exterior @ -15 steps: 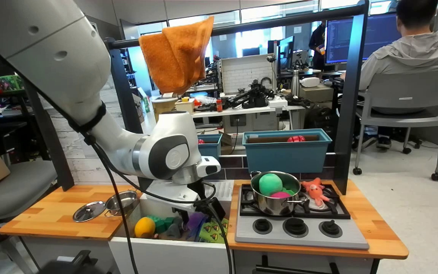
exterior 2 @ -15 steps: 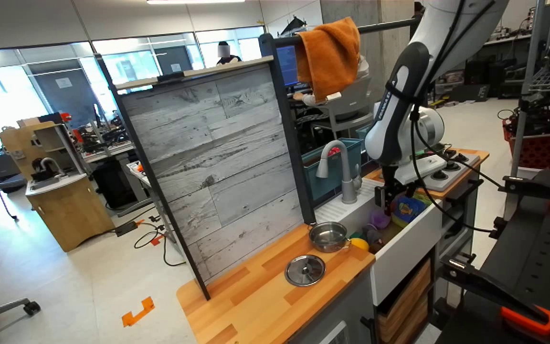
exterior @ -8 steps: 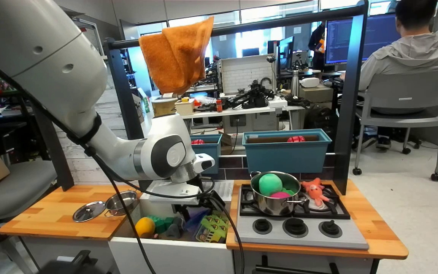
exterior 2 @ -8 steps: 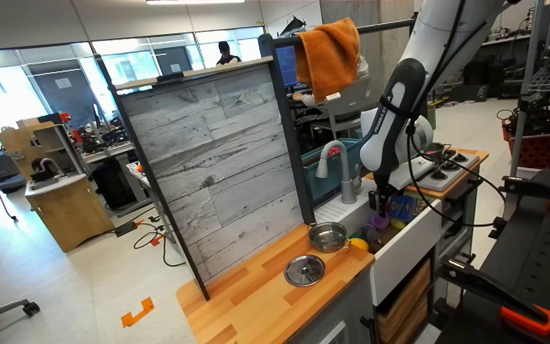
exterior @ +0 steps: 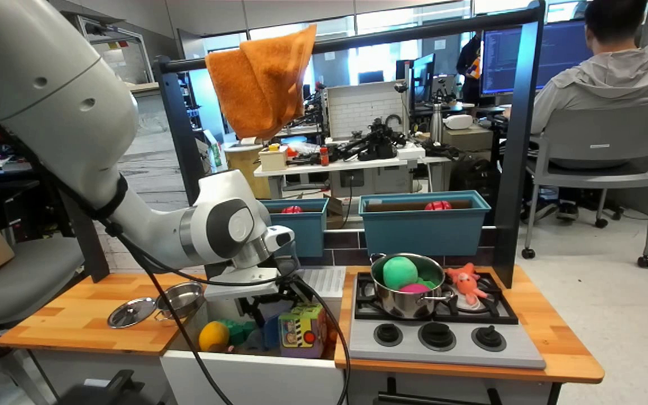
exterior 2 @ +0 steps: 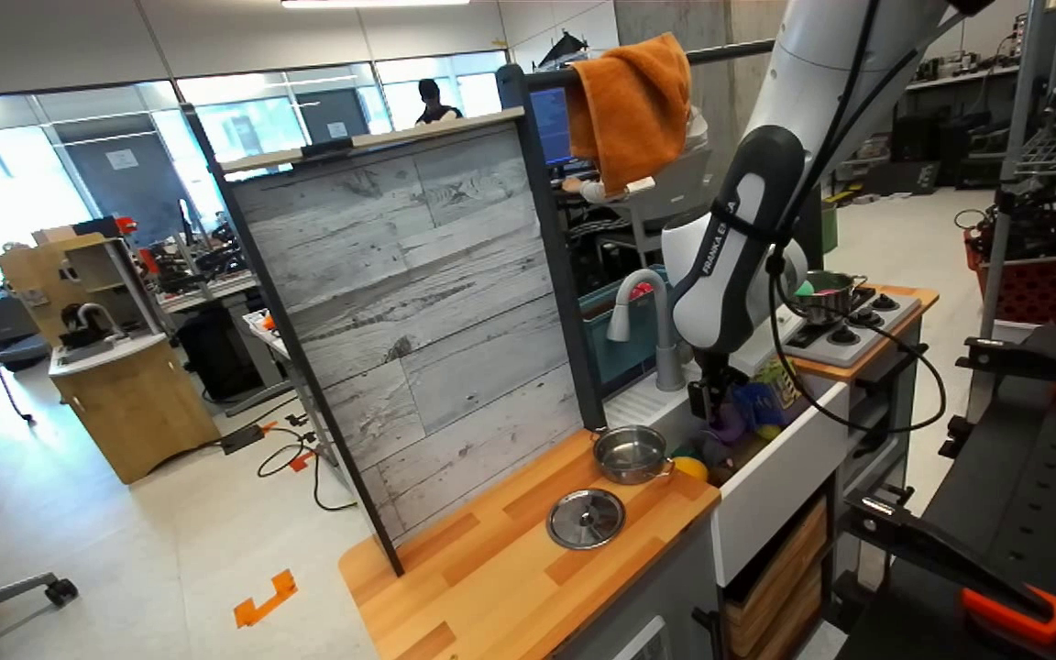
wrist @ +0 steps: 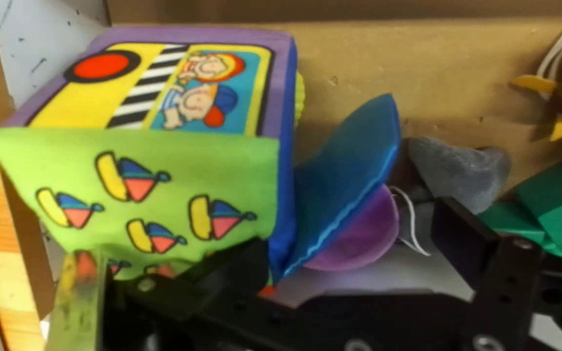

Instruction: Take the purple ball out of the sink and put it in the metal pot

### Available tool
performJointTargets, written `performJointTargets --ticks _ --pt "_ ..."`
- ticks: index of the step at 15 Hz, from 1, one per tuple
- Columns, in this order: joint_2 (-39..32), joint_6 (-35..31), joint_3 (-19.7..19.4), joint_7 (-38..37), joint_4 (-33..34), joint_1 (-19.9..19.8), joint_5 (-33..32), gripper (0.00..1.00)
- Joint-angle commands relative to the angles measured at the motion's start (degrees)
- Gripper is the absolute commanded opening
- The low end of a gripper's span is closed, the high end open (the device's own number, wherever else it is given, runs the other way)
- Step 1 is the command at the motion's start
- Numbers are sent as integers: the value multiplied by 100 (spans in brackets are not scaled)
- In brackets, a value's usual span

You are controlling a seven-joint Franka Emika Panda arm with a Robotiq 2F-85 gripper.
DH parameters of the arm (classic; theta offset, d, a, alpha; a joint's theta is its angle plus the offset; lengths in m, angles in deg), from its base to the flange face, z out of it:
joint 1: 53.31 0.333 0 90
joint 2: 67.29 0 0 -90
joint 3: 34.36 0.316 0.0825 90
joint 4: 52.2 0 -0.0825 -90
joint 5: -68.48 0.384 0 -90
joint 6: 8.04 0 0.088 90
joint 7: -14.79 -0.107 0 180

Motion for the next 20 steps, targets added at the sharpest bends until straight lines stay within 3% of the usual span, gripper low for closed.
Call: performJointTargets --ticks 1,5,9,15,18,19,20 --pt "-54 -132 81 119 -70 93 -185 100" --pt "119 -214 147 308 -270 186 -291 100" --pt "-320 114 35 165 542 -9 -167 100" --pt "-1030 686 252 331 1796 -592 2 100" --pt "-1295 1174 584 455 2262 -811 96 100" --pt "-1293 1312 742 553 2253 -856 168 100" --pt "-1018 1319 893 629 1831 -884 211 100"
